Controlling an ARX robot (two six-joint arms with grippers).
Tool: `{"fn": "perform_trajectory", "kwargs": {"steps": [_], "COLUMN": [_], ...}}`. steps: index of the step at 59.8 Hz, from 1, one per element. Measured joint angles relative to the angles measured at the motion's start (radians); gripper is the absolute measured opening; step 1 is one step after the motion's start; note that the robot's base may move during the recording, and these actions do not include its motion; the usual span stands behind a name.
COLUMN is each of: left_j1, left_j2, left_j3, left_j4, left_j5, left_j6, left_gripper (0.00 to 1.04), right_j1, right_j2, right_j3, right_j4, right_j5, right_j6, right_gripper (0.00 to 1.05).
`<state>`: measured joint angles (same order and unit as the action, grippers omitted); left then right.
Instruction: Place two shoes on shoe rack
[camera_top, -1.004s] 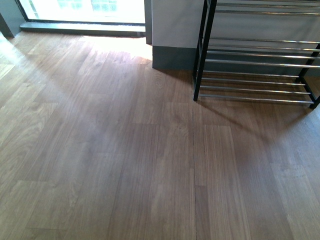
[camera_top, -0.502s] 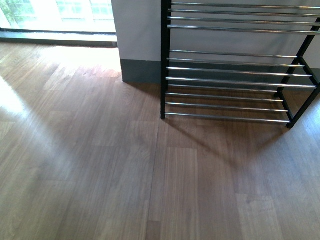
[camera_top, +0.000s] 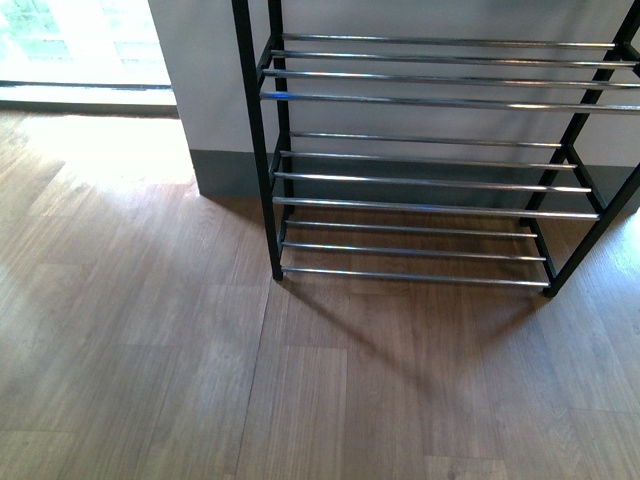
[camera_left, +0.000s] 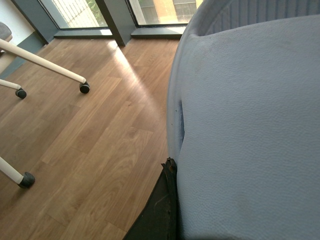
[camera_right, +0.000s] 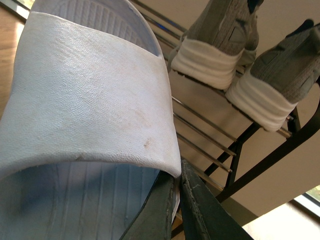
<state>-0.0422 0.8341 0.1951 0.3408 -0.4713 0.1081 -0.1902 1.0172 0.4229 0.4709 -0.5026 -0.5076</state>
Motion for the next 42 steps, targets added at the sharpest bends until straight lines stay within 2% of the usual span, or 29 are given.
{"fn": "perform_trajectory", "kwargs": {"steps": [42], "left_j1": [0.002], "left_j2": [-0.001], "left_j3": [-0.002], "left_j4": [0.000], "left_j5": [-0.001], "left_j6": [0.000], "left_gripper": [0.02], "right_j1": [0.003], "right_j2": [-0.003], "right_j3": [0.000], "right_j4": [0.000], "right_j5": [-0.006], "right_j6": [0.000], "right_gripper": [0.01]}}
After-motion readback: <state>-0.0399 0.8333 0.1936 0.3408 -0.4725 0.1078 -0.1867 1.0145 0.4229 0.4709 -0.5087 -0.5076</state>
